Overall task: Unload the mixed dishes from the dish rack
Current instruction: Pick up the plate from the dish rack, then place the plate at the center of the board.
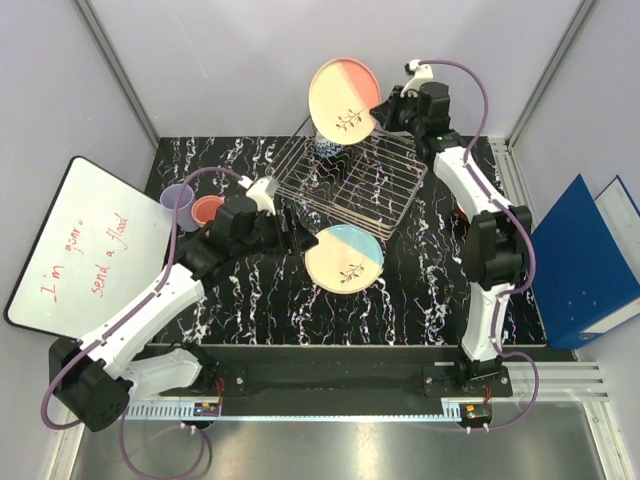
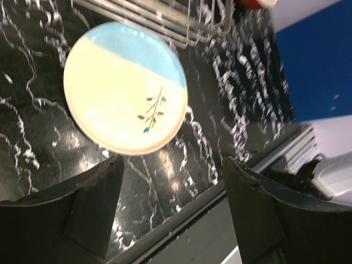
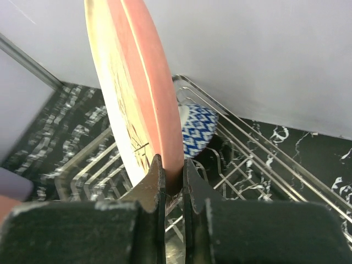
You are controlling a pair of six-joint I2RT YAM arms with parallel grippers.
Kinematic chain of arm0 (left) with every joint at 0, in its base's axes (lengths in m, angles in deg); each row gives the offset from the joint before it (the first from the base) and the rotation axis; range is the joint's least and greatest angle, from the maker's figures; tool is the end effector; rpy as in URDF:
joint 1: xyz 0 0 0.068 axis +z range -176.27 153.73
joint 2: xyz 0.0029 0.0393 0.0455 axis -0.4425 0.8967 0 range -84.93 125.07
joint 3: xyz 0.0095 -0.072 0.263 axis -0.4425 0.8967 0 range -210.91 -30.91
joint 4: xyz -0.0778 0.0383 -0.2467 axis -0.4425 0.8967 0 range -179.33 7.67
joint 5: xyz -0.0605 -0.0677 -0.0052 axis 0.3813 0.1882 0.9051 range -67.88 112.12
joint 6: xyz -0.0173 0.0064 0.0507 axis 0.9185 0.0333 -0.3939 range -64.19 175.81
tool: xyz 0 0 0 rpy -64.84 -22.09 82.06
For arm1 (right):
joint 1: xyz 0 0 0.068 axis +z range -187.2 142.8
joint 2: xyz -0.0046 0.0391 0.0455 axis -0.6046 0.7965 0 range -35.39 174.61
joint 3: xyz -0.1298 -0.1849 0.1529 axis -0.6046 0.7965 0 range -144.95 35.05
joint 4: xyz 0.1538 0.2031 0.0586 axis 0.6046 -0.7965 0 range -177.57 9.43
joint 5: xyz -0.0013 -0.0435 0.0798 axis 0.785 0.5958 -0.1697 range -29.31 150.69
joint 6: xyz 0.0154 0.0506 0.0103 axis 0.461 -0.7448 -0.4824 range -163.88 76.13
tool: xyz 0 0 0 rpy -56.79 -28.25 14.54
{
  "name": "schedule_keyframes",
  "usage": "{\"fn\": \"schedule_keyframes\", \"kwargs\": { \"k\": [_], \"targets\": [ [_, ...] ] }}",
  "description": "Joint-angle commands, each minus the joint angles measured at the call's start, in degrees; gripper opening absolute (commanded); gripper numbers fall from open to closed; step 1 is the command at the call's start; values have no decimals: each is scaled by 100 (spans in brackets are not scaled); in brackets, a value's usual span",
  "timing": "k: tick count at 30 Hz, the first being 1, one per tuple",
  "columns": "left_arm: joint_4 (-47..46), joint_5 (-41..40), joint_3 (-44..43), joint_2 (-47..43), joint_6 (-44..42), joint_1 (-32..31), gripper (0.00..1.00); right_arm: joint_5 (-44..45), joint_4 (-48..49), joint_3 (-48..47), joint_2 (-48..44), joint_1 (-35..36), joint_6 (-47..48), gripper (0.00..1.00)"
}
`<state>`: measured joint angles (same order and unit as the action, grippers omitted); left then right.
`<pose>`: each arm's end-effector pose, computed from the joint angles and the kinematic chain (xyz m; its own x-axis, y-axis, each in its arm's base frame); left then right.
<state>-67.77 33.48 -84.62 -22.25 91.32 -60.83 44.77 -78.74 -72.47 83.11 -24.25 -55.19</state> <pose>0.1970 -0.1443 0.3138 -0.7447 -0.1784 -0.6432 0.3236 0.7463 -0.5817 0.4897 0.1226 0.3406 -0.2460 0.1369 -0.9596 -0.4397 0.8665 0.2363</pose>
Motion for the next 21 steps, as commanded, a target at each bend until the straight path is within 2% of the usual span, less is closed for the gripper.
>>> {"fn": "schedule_keyframes", "kwargs": {
  "k": [1, 5, 8, 9, 11, 13, 15, 18, 19, 21],
  "targets": [
    [-1003, -502, 80, -405, 395, 3, 76, -104, 741, 2, -1362, -21, -959, 0],
    [-1505, -1012, 247, -800, 887, 64, 78, -297, 424, 284, -1864, -21, -1654, 0],
    [-2093, -1022, 519, -1064, 1177, 266, 81, -464, 284, 741, -2400, -21, -2198, 0],
    [-2138, -856, 589, -1108, 1239, 423, 82, -525, 205, 872, -2558, -21, -2270, 0],
    [-2560, -557, 651, -1100, 1432, 626, 93, -552, 117, 1303, -3033, -21, -2410, 0],
    [-2997, -74, 765, -1012, 1651, 889, 99, -596, -15, 1707, -3532, -29, -2472, 0],
    [-3437, 530, 888, -933, 1801, 1178, 99, -648, -94, 2136, -3868, -21, -2551, 0],
    [-4789, 1453, 1283, -670, 2424, 1557, 99, -789, -139, 2612, -4457, -29, -2744, 0],
    [-5637, 1640, 1389, -582, 2809, 1619, 99, -824, -304, 2736, -4728, -29, -2806, 0],
    [-6563, 2019, 1609, -344, 3084, 1672, 99, -921, -341, 3077, -4993, -29, -2964, 0]
  ]
}}
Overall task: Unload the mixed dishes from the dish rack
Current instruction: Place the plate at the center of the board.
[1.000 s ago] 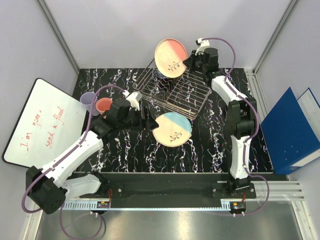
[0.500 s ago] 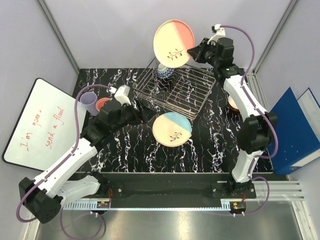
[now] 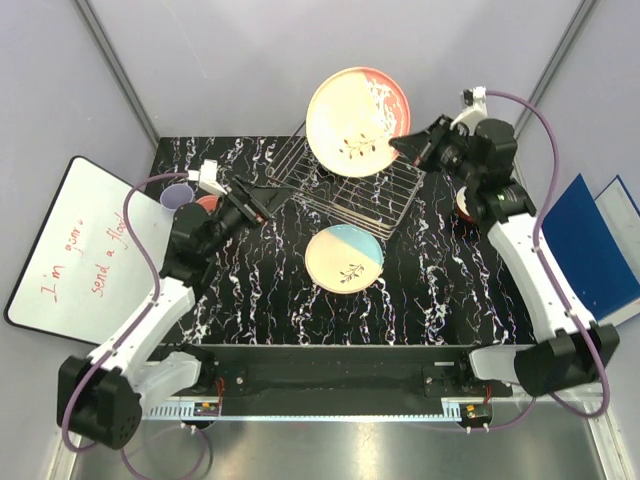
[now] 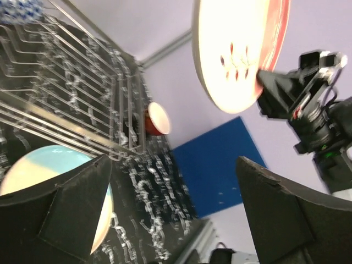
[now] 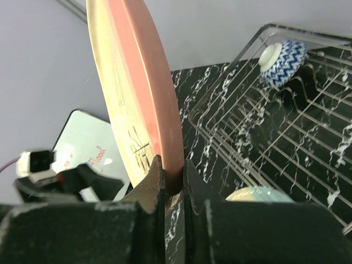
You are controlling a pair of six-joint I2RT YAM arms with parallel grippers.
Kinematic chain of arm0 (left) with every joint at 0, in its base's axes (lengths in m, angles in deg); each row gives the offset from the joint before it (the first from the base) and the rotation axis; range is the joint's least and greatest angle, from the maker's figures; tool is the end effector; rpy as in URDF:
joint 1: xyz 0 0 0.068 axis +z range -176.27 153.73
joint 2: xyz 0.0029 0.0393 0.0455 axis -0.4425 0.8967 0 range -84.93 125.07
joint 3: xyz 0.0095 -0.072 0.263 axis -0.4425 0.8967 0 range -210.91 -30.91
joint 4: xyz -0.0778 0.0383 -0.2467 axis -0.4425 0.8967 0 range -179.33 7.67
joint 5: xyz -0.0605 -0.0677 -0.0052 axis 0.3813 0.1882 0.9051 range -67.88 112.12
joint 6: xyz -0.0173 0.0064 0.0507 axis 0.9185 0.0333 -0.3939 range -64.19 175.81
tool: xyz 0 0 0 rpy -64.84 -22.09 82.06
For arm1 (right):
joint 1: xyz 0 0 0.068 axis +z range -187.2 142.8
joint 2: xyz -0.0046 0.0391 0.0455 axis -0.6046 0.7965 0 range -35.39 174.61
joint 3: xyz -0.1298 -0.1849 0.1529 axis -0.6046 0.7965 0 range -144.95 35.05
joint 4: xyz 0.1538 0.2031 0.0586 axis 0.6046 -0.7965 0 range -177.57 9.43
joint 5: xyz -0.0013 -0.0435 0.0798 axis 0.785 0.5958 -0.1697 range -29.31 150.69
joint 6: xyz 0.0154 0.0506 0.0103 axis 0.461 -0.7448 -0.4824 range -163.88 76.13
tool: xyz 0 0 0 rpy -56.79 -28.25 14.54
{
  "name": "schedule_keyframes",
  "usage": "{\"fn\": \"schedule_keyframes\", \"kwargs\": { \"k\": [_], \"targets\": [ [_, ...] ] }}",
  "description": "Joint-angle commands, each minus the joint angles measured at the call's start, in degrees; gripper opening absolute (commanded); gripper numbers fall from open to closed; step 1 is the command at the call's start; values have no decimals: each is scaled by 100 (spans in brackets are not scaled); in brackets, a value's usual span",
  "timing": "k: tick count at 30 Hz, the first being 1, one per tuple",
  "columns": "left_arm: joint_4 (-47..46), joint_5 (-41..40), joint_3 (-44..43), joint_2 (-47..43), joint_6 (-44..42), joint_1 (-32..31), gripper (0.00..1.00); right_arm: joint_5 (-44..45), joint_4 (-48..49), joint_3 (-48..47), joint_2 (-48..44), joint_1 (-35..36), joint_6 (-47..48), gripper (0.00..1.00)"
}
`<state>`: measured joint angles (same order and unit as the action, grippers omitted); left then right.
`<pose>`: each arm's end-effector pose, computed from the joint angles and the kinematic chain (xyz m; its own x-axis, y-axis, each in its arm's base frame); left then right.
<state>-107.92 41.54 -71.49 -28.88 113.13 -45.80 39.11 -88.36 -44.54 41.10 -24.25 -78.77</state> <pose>0.2148 -0.0888 0.3309 -0.5010 -0.6645 -0.5545 0.3825 0.4047 -0.8306 0.2957 0.0814 0.4346 -0.3890 0.4563 -0.8003 -0.4184 0.6865 0.5947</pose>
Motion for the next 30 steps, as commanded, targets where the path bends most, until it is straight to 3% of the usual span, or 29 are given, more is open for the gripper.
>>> {"fn": "schedule_keyframes", "kwargs": {
  "k": [1, 5, 10, 15, 30],
  "targets": [
    [-2736, 1309, 331, 380, 1043, 169, 99, -390, 595, 382, -1002, -29, -650, 0],
    [-3326, 1434, 550, 460, 1168, 160, 99, -583, 568, 883, -1460, -29, -869, 0],
    [-2598, 1328, 490, 73, 605, 160, 99, -584, 568, 1402, -1865, -21, -975, 0],
    [-2518, 1486, 314, 213, 430, 20, 99, -821, 927, 1745, -1945, -3, -1248, 0],
    [-3071, 1591, -565, 1891, 420, -385, 99, -1322, 982, 1868, -1874, 181, -1310, 0]
  ]
}}
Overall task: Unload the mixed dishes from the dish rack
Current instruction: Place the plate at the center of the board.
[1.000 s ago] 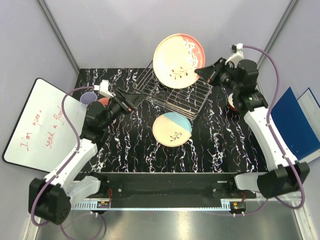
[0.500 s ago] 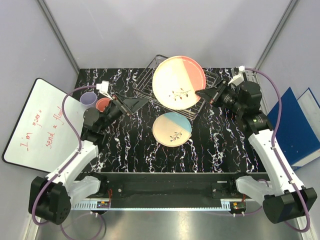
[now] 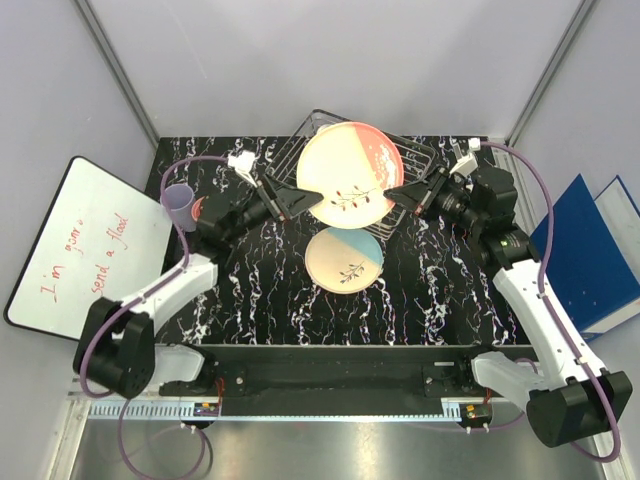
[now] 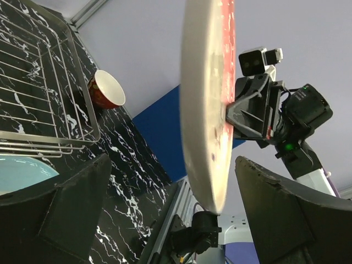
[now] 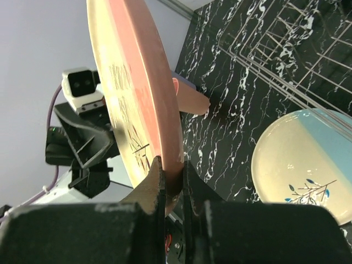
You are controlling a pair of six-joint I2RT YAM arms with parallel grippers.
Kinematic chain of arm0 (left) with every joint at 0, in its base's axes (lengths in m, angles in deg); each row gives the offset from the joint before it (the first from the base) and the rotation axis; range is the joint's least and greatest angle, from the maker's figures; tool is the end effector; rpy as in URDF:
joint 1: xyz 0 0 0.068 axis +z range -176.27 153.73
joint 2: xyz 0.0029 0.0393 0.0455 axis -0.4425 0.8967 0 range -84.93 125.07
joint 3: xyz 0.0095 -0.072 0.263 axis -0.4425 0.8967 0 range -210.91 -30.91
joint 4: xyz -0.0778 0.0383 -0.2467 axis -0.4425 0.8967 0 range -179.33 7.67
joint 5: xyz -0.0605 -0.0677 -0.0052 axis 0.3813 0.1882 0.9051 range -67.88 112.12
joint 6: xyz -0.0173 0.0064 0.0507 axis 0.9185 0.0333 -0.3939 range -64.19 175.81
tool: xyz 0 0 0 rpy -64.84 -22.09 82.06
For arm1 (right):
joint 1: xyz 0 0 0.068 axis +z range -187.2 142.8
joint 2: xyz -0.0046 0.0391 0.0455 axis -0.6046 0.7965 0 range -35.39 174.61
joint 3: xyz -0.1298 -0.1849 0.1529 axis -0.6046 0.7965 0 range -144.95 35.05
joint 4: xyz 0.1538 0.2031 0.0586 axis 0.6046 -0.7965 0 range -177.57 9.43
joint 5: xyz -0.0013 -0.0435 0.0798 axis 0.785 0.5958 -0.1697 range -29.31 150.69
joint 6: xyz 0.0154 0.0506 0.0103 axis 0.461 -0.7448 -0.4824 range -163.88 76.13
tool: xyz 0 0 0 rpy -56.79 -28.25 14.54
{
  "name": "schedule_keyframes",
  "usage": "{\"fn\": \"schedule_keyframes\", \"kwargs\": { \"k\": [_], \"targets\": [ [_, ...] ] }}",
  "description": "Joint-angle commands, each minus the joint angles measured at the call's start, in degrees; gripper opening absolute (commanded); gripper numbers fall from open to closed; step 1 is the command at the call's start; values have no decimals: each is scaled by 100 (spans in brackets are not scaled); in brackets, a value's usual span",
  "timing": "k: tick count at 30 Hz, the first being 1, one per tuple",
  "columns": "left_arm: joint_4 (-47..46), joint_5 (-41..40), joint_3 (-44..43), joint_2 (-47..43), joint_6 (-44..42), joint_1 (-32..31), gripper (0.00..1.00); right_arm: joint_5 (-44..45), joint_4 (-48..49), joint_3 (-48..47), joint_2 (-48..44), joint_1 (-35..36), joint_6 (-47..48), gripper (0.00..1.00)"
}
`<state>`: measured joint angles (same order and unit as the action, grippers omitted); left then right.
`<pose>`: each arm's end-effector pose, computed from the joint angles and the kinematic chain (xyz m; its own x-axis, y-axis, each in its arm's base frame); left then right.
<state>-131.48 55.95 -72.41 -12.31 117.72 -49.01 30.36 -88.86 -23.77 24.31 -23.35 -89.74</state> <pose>0.2539 -0.1279 0.3100 -0.6447 -0.5243 -0.5562 0.5443 0.1960 -0.8157 0.2249 0.0740 0.3810 -0.6034 0.4891 -0.6298 -0.3699 0.5280 0.7645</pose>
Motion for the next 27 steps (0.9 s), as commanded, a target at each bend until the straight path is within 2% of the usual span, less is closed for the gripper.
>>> {"fn": "schedule_keyframes", "kwargs": {
  "k": [1, 5, 8, 9, 12, 13, 15, 16, 18, 24, 25, 26, 27],
  "targets": [
    [-759, 168, -526, 287, -4, -81, 99, -491, 1014, -182, -196, 83, -186, 0],
    [-987, 291, -754, 472, 128, -116, 92, -588, 918, -85, -248, 92, -151, 0],
    [-1014, 414, -851, 499, 137, -143, 79, -606, 873, 3, -292, 101, -89, 0],
    [-1014, 441, -869, 490, 137, -151, 68, -623, 873, 29, -301, 92, -80, 0],
    [-997, 572, -869, 499, 155, -160, 49, -632, 865, 126, -363, 92, -63, 0],
    [-1006, 608, -826, 490, 172, -160, 35, -632, 873, 152, -371, 92, -37, 0],
    [-979, 634, -790, 472, 190, -169, 23, -632, 873, 214, -398, 92, -28, 0],
    [-953, 686, -764, 464, 181, -178, 12, -667, 865, 223, -398, 92, -19, 0],
    [-935, 722, -746, 455, 207, -187, 0, -694, 873, 249, -389, 92, -27, 0],
    [-882, 845, -641, 359, 286, -239, 0, -711, 900, 346, -407, 101, 7, 0],
    [-848, 767, -588, 297, 287, -239, 0, -738, 882, 346, -398, 92, 16, 5],
    [-865, 723, -483, 236, 295, -239, 0, -747, 882, 346, -389, 101, 25, 16],
    [-891, 687, -439, 148, 313, -239, 0, -738, 874, 337, -389, 101, 43, 39]
  ]
}}
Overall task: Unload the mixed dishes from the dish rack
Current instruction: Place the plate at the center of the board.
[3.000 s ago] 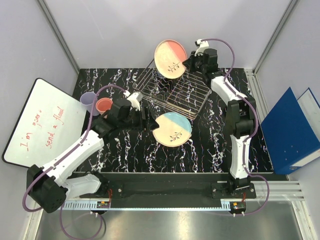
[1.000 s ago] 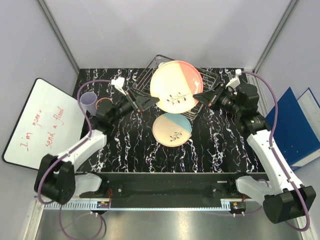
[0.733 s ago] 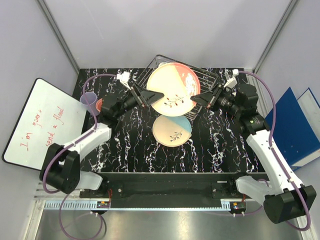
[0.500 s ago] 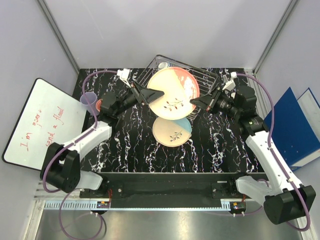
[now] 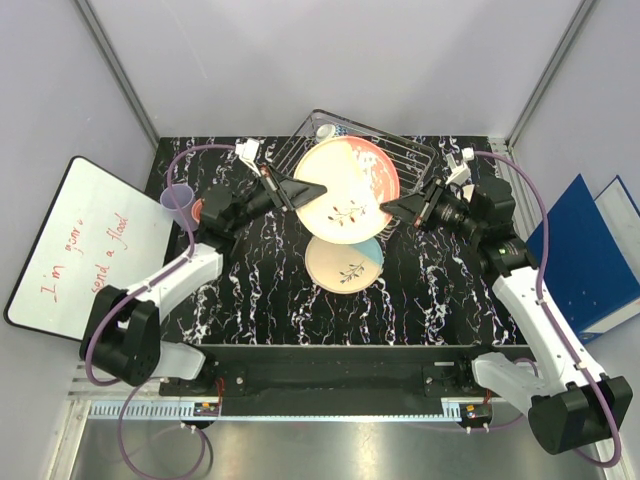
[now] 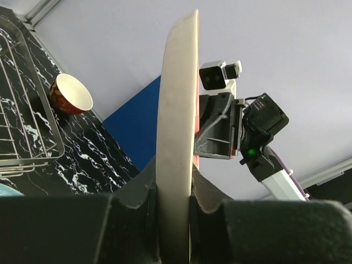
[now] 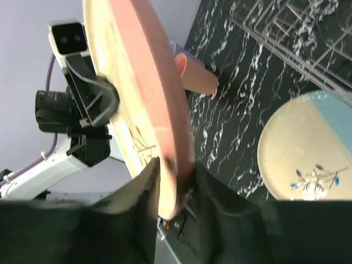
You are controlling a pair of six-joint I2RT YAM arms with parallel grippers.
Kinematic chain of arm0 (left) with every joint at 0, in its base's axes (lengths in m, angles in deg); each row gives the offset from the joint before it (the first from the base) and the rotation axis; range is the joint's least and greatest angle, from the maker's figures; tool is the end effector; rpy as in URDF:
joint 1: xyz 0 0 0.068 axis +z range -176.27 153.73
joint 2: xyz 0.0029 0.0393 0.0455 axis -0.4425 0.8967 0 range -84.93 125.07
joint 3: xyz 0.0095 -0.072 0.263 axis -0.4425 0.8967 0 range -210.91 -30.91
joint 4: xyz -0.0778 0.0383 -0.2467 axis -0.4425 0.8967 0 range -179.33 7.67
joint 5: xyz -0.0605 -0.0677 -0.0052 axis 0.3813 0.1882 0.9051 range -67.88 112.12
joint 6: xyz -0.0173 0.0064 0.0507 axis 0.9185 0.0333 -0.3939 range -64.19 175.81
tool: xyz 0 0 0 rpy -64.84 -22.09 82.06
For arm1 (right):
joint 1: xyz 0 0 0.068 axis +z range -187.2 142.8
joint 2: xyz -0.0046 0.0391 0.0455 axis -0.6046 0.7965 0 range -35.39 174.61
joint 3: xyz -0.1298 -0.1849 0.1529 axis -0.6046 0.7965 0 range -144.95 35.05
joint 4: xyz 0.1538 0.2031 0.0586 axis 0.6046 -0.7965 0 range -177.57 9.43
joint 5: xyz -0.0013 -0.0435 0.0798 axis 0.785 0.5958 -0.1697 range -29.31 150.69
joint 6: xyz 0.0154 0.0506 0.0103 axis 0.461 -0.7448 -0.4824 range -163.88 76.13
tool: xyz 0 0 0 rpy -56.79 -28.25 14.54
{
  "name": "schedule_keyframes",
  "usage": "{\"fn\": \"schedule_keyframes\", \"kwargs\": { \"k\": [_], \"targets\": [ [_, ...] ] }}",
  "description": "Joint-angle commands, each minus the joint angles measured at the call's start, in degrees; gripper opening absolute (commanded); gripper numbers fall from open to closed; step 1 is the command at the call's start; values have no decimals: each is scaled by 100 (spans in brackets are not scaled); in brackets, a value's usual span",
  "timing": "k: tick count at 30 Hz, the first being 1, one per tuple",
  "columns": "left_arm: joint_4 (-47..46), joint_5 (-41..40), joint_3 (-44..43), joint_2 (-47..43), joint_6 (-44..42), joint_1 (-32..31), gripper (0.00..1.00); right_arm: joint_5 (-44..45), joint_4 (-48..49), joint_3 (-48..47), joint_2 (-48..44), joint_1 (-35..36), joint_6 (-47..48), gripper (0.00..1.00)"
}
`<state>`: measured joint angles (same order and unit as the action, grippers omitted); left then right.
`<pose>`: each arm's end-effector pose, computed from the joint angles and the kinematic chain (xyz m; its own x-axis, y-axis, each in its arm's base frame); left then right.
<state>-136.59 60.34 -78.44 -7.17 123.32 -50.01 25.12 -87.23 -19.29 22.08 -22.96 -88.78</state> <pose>0.2689 -0.1424 0.3299 -0.6899 -0.4895 -0.5333 0.5759 0.0751 -0.8140 0.2153 0.0760 0.3652 -0.6502 0.4273 -0.6282 -0.4189 0.4882 0.7656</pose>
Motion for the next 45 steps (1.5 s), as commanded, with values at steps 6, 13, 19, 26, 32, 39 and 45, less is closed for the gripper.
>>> {"fn": "schedule_keyframes", "kwargs": {
  "k": [6, 13, 19, 26, 32, 39, 45],
  "targets": [
    [-433, -7, 393, -524, -132, -130, 0, -143, 709, -260, -140, 61, -36, 87],
    [207, -332, 639, -648, -272, -130, 0, 1094, -211, -1041, -105, 61, 517, 100],
    [972, -684, 947, -674, -448, -130, 0, 2747, -653, -1290, -271, 35, 843, 100],
    [895, -807, 1404, -200, -370, -130, 0, 2977, -389, -709, -597, 35, 782, 100],
    [464, -790, 1396, 424, -229, -139, 0, 2898, -372, -472, -720, 35, 746, 100],
    [-54, -737, 1281, 1250, -45, -139, 0, 2881, -363, -270, -852, 35, 738, 100],
    [-291, -702, 1141, 1813, 34, -139, 0, 2863, -363, -94, -922, 35, 738, 100]
  ]
}}
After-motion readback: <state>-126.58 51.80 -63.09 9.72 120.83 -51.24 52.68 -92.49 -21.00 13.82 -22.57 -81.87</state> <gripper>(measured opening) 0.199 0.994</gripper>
